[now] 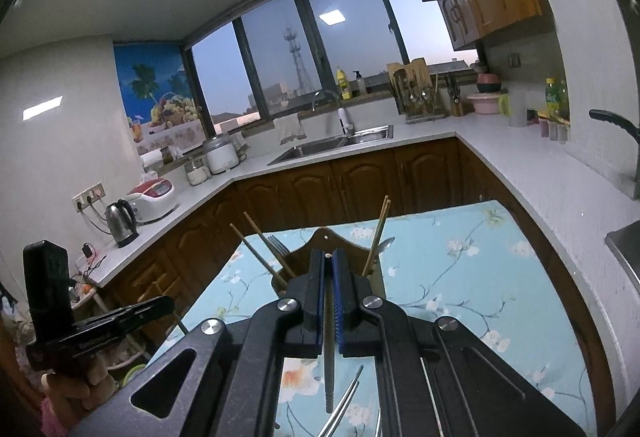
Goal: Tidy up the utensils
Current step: 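Lift both chopsticks upright and carry them over the wooden holder, then lower the chopsticks into the holder and open both grippers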
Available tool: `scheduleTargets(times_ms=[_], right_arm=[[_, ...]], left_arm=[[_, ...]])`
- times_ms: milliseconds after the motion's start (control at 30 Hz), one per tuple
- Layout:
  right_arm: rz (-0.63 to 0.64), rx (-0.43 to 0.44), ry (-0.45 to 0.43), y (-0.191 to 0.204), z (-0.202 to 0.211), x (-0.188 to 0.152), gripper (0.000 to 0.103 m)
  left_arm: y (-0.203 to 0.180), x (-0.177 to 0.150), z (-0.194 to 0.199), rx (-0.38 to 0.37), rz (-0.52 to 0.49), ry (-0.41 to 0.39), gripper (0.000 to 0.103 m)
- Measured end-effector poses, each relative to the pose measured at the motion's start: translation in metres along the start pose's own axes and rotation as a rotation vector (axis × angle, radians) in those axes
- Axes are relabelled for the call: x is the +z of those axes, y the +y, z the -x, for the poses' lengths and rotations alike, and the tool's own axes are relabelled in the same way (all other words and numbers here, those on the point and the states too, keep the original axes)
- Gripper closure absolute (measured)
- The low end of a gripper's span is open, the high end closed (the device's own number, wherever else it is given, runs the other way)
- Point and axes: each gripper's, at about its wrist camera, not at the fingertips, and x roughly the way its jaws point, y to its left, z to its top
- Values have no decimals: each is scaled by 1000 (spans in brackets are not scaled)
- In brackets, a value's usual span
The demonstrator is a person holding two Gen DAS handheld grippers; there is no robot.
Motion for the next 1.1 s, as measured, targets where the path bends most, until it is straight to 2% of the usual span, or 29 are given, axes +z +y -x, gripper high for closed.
scheduleTargets(times_ms=[200, 367, 633, 800, 1100], right_arm=[[-2, -4, -32, -1, -6, 17, 99], [6, -6, -106, 3, -8, 48, 99], [17, -30, -195, 10, -34, 89, 99], [18, -58, -197, 8, -60, 92, 99], [12, -88, -131, -3, -93, 47, 99]], left_arm=[[-2, 26, -1, 6, 11, -60, 99], [-6, 64, -1, 24, 0, -158, 99], [-2, 115, -28, 61, 9, -265, 99], [6, 114, -55, 103, 20, -276, 99], [32, 73, -94, 114, 76, -220, 99]])
